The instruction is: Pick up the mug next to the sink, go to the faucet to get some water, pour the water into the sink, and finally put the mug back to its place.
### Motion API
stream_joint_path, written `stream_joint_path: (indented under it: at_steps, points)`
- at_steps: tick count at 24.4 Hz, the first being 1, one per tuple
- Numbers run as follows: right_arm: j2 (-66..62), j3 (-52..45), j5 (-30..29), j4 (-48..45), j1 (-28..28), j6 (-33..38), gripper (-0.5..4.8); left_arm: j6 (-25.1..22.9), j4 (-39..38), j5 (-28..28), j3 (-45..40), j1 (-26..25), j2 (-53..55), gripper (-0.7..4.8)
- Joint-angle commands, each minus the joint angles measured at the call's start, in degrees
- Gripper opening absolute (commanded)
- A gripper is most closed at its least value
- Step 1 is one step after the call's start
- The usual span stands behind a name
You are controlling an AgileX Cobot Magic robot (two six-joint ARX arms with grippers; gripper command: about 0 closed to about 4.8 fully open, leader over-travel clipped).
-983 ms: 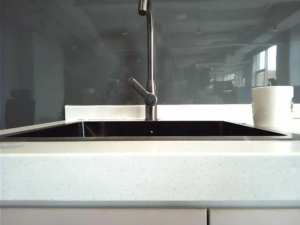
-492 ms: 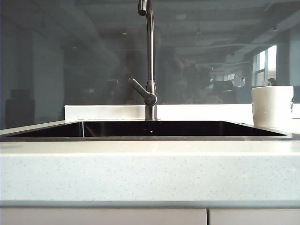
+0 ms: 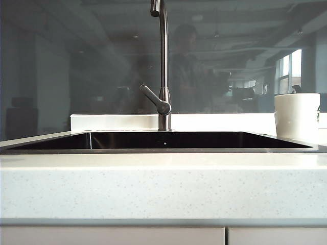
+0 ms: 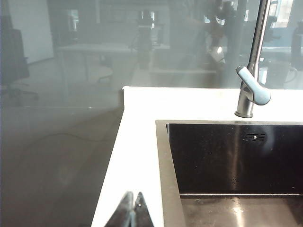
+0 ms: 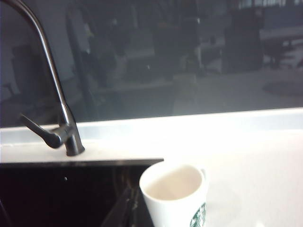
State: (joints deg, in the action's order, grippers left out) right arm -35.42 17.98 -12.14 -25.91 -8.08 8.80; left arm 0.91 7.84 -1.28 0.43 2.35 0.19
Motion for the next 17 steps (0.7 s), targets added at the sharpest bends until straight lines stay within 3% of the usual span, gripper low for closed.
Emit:
stream_joint_path:
  at_steps: [1,4,10,17]
  points:
    - [4.26,0.13,0.0,2.08,0.15,0.22,-0.08,-0.22,0.35,0.0,0.15,-0.13,0.04,-0.05]
    - [13.05,0.13,0.02,7.32,0.15,0.22,-0.08,-0.22,0.37,0.0,0.15,-0.13,0.04,-0.05]
    - [28.39,0.13,0.22,8.15,0.02,0.2,-0.09,-0.22,0.37,0.0,0.15,-0.13,0.04,-0.05]
    - [35.5,-1.88,0.72,5.95,0.07,-0.04,-0.09,-0.22,0.35,0.0,0.15,-0.13,0.04,-0.05]
